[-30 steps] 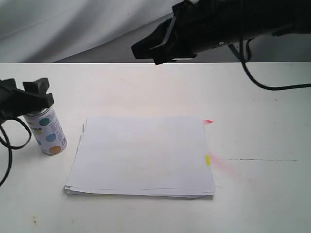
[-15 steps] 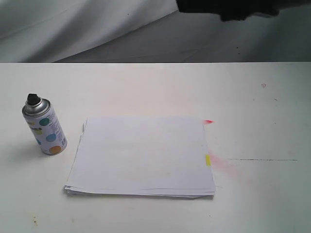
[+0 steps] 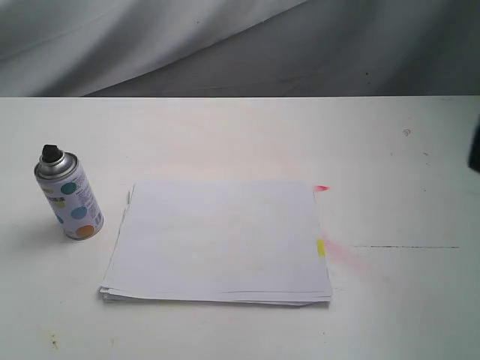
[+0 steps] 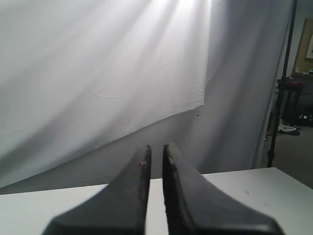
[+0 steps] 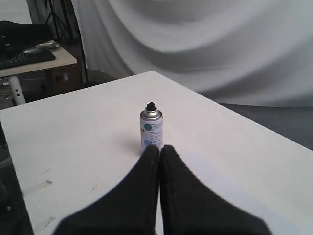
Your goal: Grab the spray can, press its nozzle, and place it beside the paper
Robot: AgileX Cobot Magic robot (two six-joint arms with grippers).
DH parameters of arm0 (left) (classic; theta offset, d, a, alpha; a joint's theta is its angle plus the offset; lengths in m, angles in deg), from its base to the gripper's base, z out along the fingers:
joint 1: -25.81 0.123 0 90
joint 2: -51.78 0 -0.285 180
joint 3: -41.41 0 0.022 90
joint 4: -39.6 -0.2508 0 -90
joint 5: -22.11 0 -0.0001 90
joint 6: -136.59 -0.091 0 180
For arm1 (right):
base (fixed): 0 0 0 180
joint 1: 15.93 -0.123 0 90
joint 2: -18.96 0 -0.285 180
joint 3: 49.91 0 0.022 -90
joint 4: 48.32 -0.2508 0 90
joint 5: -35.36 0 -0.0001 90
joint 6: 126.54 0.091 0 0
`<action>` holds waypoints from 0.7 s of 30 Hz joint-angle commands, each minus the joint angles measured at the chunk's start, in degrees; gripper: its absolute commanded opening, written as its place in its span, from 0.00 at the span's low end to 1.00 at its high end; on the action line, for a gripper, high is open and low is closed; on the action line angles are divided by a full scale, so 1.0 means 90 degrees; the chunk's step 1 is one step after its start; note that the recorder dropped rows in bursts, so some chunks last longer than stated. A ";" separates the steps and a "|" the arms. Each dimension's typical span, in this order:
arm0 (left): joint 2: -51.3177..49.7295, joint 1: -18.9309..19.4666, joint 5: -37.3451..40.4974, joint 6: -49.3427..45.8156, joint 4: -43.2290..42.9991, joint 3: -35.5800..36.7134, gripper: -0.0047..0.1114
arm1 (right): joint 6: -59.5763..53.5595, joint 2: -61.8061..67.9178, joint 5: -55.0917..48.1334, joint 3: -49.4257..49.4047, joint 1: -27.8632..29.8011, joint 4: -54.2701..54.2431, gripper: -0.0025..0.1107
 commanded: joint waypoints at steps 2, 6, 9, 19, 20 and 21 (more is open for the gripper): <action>0.0624 -0.0045 -0.0412 0.0052 0.0100 0.0626 0.12 | 0.0043 -0.1319 0.0148 -0.0891 0.0018 0.0009 0.02; 0.1211 -0.0045 -0.1398 0.0067 0.0181 0.1479 0.12 | 0.0043 -0.2053 0.0609 -0.1493 0.0018 -0.0035 0.02; 0.1501 -0.0045 -0.1863 0.0115 0.0220 0.1950 0.12 | 0.0043 -0.2460 0.0986 -0.1897 0.0018 -0.0035 0.02; 0.1601 -0.0045 -0.2259 0.0208 0.0220 0.2683 0.12 | 0.0016 -0.2698 0.1982 -0.2821 0.0018 -0.0540 0.02; 0.1601 -0.0045 -0.2334 0.0208 0.0220 0.2741 0.12 | 0.0016 -0.2698 0.2146 -0.2979 0.0018 -0.0626 0.02; 0.1601 -0.0045 -0.2399 0.0208 0.0220 0.2799 0.12 | 0.0001 -0.2698 0.2357 -0.3088 0.0018 -0.0672 0.02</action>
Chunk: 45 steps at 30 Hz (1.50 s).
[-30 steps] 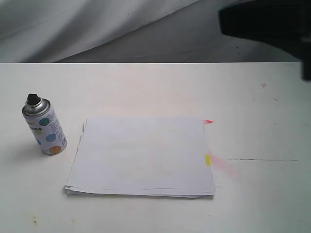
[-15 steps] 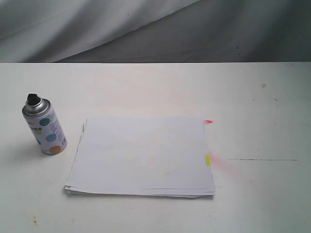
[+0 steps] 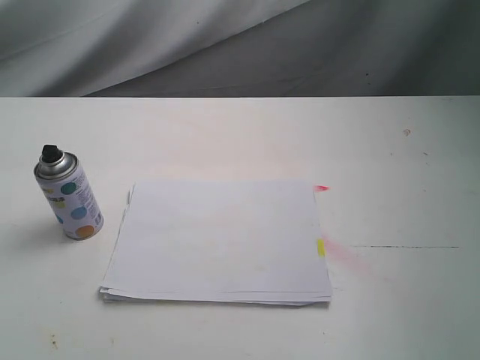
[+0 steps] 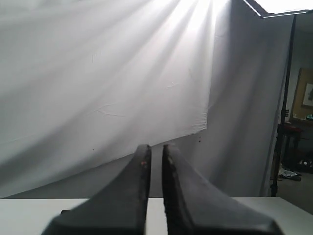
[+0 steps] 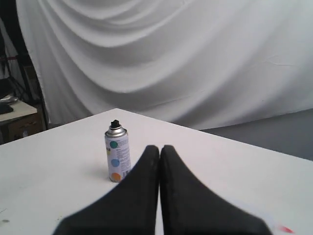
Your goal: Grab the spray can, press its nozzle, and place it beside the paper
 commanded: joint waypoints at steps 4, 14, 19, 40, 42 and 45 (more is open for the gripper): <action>0.0031 -0.0045 -0.0478 0.0061 0.0051 0.0233 0.12 | -0.0284 -0.0024 0.1452 -0.0951 0.0018 -0.0455 0.02; 0.0031 -0.0045 -0.0096 0.0061 0.0051 0.0233 0.12 | -0.0357 -0.0024 0.2002 -0.1588 0.0018 -0.0454 0.02; 0.0031 -0.0045 0.0210 0.0061 0.0051 0.0233 0.12 | -0.0206 -0.0024 0.1959 -0.1588 0.0018 -0.0502 0.02; 0.0031 -0.0045 0.0198 0.0047 0.0051 0.0233 0.12 | -0.0284 -0.0024 0.2752 -0.1574 0.0018 -0.0237 0.02; 0.0031 -0.0045 0.0198 0.0047 0.0051 0.0233 0.12 | -0.0295 -0.0024 0.3138 -0.1574 0.0018 -0.0237 0.02; 0.0031 -0.0045 0.0198 0.0047 0.0051 0.0233 0.12 | -0.0372 -0.0024 0.3362 -0.1606 0.0029 0.0016 0.02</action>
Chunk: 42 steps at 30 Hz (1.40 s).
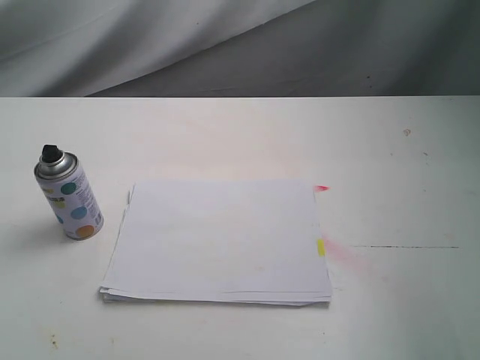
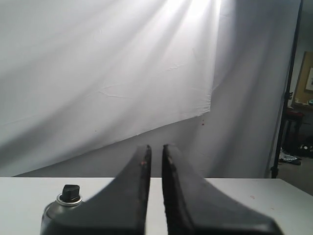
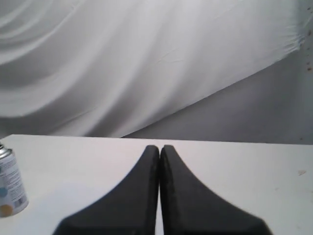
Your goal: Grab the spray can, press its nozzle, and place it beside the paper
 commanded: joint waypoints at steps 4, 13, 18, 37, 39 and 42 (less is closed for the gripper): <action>0.0031 -0.0045 0.0005 0.0028 0.0046 0.0034 0.12 | 0.0405 -0.0135 0.0229 -0.0068 0.0376 0.1781 0.02; 0.0031 -0.0045 0.0005 0.0019 0.0046 0.0034 0.12 | 0.3697 -0.0484 -0.0808 -0.0068 0.1828 0.4855 0.02; 0.0031 -0.0045 0.0005 0.0019 0.0046 0.0034 0.12 | 0.4584 -0.0484 -0.1139 -0.0191 0.2050 0.5690 0.02; 0.0031 -0.0045 0.0005 0.0019 0.0046 0.0034 0.12 | 0.4584 -0.0484 -0.1610 -0.0191 0.2050 0.5766 0.02; 0.0031 -0.0029 0.0005 -0.0321 0.0010 0.0034 0.12 | 0.4584 -0.0484 -0.1610 -0.0191 0.2050 0.5766 0.02; 0.0031 -0.0029 0.0134 -0.0919 -0.0113 0.0034 0.12 | 0.4584 -0.0484 -0.1610 -0.0191 0.2050 0.5766 0.02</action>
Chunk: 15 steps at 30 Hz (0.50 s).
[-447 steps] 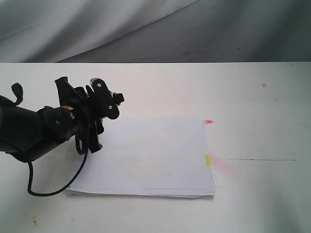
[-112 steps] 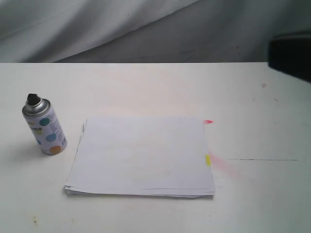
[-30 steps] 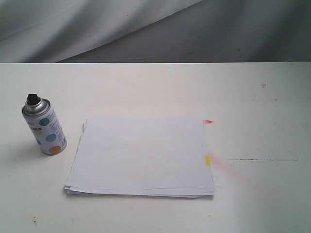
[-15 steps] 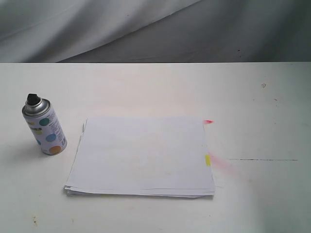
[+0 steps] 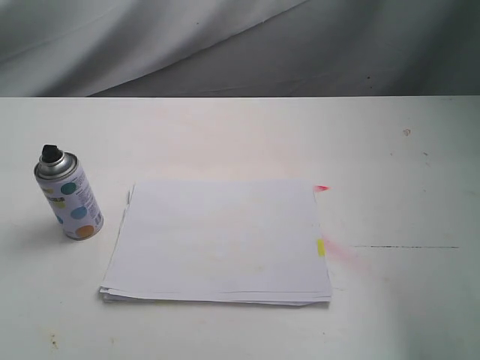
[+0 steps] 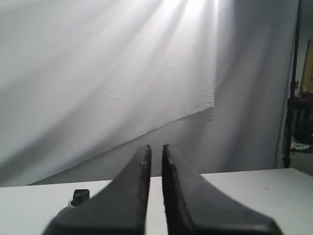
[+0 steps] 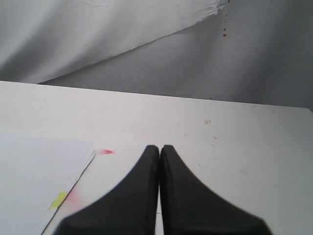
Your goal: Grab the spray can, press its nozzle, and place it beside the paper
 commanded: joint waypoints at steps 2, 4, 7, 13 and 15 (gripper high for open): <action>0.0031 -0.0029 0.0521 -0.0518 -0.0442 0.0034 0.12 | 0.0018 -0.0034 -0.0026 -0.0022 0.0046 0.0053 0.02; 0.0031 -0.0029 0.0891 -0.0551 -0.0601 0.0034 0.12 | 0.0018 -0.0034 -0.0026 -0.0022 0.0046 0.0053 0.02; 0.0031 0.0000 0.1694 -0.0652 -0.0601 0.0034 0.12 | 0.0006 -0.0034 -0.0026 -0.0022 0.0046 0.0052 0.02; 0.0031 0.0572 0.2455 -0.0614 -0.0349 0.0034 0.12 | 0.0017 -0.0034 -0.0026 -0.0022 0.0046 0.0052 0.02; 0.0031 0.0583 0.2511 -0.0539 -0.0349 0.0034 0.12 | 0.0017 -0.0034 -0.0026 -0.0022 0.0046 0.0052 0.02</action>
